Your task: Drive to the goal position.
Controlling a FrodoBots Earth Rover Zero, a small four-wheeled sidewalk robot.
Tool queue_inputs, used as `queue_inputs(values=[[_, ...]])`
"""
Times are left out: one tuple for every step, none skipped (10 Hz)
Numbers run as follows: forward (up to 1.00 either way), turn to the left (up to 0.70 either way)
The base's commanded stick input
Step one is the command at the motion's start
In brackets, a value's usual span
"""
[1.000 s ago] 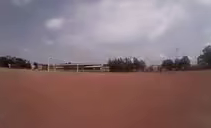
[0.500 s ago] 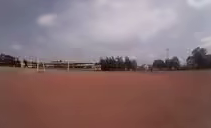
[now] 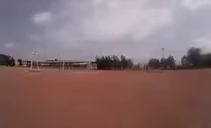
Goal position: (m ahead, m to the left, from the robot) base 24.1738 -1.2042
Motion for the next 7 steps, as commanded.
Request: queue_inputs(values=[[0.7,0.0],[0.7,0.0],[0.7,0.0],[0.7,0.0],[0.7,0.0],[0.7,0.0],[0.7,0.0]])
